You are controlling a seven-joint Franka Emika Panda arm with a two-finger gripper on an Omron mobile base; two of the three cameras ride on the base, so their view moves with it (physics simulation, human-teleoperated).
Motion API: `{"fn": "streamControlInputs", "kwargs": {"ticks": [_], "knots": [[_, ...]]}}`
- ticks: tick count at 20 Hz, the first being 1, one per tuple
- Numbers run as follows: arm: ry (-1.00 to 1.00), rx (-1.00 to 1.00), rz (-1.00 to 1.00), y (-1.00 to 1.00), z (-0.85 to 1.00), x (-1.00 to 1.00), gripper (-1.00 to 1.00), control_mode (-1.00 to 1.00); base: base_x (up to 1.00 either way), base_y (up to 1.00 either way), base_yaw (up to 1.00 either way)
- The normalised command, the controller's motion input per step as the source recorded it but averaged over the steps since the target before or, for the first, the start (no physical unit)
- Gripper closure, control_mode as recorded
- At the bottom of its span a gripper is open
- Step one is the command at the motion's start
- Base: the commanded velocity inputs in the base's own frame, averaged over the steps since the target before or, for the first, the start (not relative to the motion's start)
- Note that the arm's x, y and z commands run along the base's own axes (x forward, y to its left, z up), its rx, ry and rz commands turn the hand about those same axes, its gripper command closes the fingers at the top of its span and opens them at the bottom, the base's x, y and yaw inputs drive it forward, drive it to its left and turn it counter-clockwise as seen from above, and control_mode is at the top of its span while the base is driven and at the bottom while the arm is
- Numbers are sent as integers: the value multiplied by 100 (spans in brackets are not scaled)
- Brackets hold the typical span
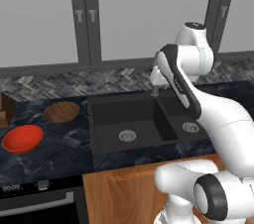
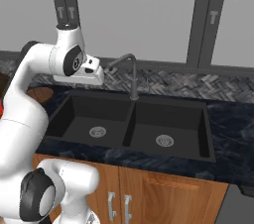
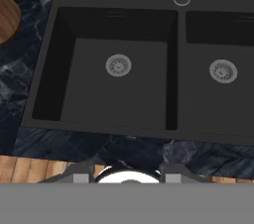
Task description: Rinse each bowl for a few seconds and place them down in the sink or on the counter.
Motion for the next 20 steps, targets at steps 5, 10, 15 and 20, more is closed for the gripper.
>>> {"fn": "streamControlInputs", "kwargs": {"ticks": [5, 10, 15, 20], "knots": [[-6, 0, 0, 1, 0, -25, -100, -100, 0, 0, 0], [-10, 0, 3, -16, 0, -28, -100, -100, 0, 0, 0], [-16, -1, 9, -37, 0, -7, -100, -100, 0, 0, 0], [-20, -4, 13, -38, -3, 1, -100, -100, 0, 0, 0]]}}
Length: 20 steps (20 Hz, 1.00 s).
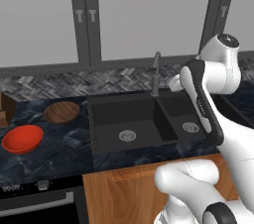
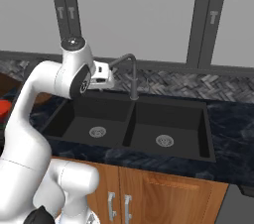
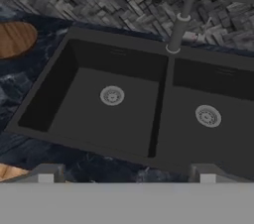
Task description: Rinse each bowl for a few seconds and place them down in the sink or on the counter.
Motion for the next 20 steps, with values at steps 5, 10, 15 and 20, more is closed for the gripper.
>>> {"fn": "streamControlInputs", "kwargs": {"ticks": [5, 10, 15, 20], "knots": [[-15, 0, 14, -46, 0, 5, -100, -100, 0, 0, 0], [-13, 2, 13, -48, -1, 0, -100, -100, 0, 0, 0], [-17, 1, 8, -47, 0, 0, -100, -100, 0, 0, 0], [-18, 1, 1, -32, -1, 0, -100, -100, 0, 0, 0]]}}
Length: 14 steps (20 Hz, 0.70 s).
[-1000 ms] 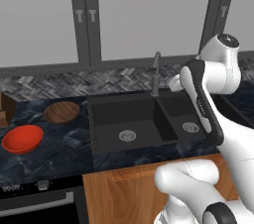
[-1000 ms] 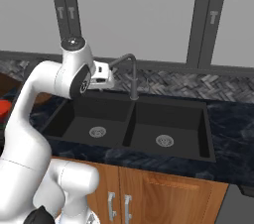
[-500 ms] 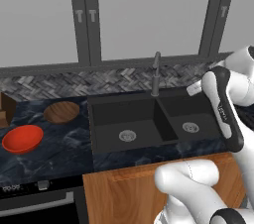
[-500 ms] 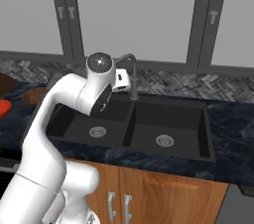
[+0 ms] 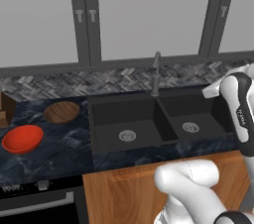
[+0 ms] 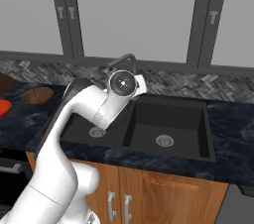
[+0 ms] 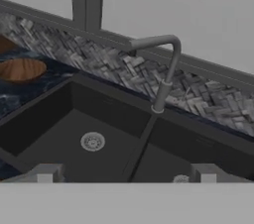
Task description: Rinse each bowl for a few seconds and place them down in the sink or on the counter.
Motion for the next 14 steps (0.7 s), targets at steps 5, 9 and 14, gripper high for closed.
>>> {"fn": "streamControlInputs", "kwargs": {"ticks": [5, 9, 14], "knots": [[-15, 3, 0, -11, -7, 6, -100, -100, 0, 0, 0], [-7, 12, 0, -1, -11, 21, -100, -100, 0, 0, 0], [-8, 18, 0, -3, -18, 32, -100, -100, 0, 0, 0]]}}
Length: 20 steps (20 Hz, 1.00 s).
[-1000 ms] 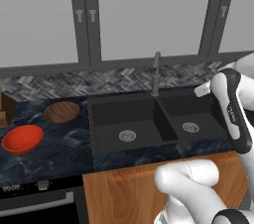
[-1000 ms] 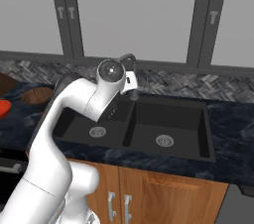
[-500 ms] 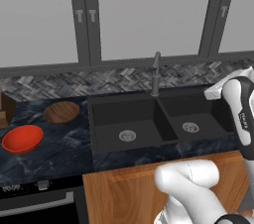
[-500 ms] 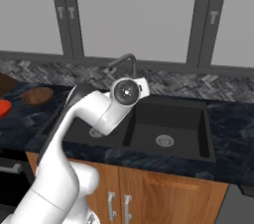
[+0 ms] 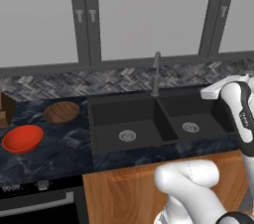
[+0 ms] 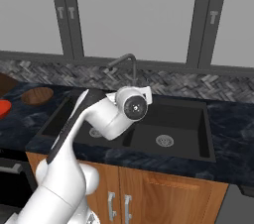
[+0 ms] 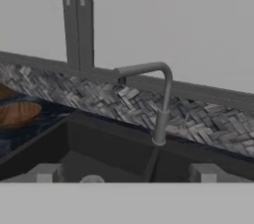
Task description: Rinse each bowl for a few seconds and place them down in the sink or on the counter.
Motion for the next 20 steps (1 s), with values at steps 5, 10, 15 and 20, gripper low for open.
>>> {"fn": "streamControlInputs", "kwargs": {"ticks": [5, 10, 15, 20], "knots": [[-11, 11, 0, 0, -25, 31, -100, -100, 0, 0, 0], [-8, 5, 0, 0, -27, 45, -100, -100, 0, 0, 0], [-5, 2, 0, -1, -18, 53, -100, -100, 0, 0, 0], [0, 4, 0, -14, -11, 57, -100, -100, 0, 0, 0]]}}
